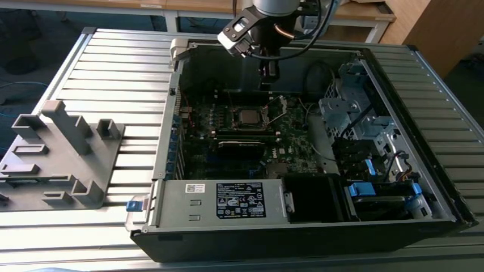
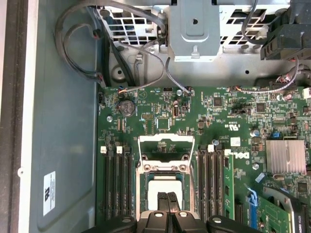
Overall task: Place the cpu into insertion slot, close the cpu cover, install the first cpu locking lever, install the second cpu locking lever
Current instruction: 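Close the cpu cover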
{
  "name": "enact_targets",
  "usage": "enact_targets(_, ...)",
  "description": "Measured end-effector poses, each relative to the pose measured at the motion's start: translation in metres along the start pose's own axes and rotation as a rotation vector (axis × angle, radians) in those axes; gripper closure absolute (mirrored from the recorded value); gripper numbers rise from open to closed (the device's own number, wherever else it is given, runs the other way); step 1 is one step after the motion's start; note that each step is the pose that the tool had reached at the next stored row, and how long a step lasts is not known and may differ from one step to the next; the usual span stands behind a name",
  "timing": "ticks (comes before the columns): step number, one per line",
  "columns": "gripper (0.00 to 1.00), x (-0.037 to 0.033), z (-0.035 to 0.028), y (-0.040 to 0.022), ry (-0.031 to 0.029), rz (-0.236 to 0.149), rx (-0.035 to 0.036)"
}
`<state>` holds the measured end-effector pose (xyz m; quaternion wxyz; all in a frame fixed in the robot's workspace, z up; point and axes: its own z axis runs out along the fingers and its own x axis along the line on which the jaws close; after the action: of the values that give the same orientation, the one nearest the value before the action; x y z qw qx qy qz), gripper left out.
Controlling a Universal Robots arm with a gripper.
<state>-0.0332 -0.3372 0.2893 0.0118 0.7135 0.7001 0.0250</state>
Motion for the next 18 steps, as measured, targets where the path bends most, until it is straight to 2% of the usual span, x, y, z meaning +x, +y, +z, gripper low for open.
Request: enact_targets(18, 0.89, 0.0009, 0.0045, 0.0452, -0.0001, 0.000, 0.0002)
